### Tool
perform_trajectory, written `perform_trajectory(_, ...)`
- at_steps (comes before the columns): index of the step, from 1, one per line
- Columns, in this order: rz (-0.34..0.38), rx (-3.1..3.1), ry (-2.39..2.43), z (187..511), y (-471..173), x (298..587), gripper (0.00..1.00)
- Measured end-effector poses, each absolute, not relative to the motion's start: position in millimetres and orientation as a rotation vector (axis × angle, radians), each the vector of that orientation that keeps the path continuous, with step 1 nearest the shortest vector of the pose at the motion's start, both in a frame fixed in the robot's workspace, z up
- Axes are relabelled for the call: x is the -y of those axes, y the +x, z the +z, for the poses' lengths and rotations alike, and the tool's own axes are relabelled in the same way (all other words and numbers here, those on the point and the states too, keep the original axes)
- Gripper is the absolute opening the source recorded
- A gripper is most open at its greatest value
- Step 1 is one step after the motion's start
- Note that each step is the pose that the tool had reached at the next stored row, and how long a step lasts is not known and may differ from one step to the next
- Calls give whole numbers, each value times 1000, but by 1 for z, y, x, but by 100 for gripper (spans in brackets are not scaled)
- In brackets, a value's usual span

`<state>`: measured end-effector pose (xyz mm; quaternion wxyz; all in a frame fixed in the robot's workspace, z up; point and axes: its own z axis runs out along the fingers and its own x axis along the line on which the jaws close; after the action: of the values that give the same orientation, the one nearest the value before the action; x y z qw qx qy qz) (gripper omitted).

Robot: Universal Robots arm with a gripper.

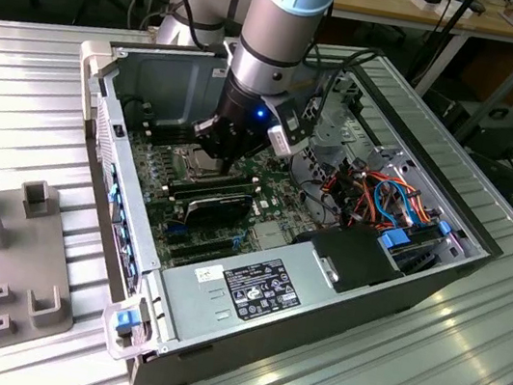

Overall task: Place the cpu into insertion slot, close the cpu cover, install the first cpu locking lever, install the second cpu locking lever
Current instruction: 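Install the second cpu locking lever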

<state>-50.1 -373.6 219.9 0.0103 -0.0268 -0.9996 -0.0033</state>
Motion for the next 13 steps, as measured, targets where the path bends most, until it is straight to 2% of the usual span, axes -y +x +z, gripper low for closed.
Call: perform_trajectory(13,-10,3119,-84,213,-55,373,11)
